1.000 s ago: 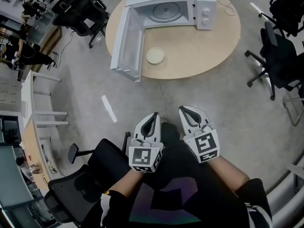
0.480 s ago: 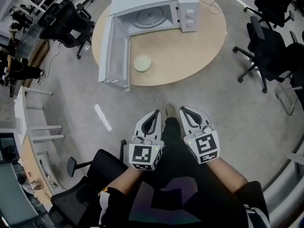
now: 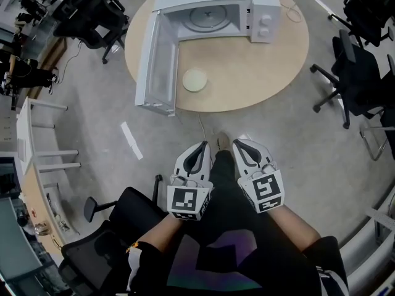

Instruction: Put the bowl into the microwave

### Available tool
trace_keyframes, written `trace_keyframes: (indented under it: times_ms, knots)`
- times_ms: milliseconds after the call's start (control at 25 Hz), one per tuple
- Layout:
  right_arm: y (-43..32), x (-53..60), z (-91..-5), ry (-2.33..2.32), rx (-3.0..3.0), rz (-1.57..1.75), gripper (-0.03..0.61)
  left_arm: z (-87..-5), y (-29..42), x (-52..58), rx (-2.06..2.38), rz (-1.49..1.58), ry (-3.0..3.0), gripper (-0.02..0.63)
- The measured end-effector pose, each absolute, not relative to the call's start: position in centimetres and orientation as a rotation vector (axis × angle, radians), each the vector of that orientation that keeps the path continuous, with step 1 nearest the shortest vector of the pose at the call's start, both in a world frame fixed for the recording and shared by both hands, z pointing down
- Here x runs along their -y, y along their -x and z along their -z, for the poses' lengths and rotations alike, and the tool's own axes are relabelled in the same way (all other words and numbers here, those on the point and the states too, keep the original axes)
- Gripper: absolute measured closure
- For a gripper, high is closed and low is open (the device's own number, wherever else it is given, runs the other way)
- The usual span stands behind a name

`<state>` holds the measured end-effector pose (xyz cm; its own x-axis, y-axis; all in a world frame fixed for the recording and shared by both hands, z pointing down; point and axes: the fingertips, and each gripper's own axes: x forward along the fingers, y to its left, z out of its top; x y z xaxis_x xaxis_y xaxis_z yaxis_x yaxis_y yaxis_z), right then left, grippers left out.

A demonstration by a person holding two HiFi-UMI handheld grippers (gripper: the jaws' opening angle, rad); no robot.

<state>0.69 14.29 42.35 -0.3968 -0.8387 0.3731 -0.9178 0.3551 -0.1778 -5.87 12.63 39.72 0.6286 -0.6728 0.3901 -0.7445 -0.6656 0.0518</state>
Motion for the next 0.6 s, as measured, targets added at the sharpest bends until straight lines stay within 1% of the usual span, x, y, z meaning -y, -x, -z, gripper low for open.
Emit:
trace_keyframes:
  times_ms: [600]
  knots:
    - [-1.1, -5.6, -42.8, -1.531, 2.331, -0.546, 0.563, -39.8, 4.8, -3.2, 1.135, -0.413, -2.624, 0.568]
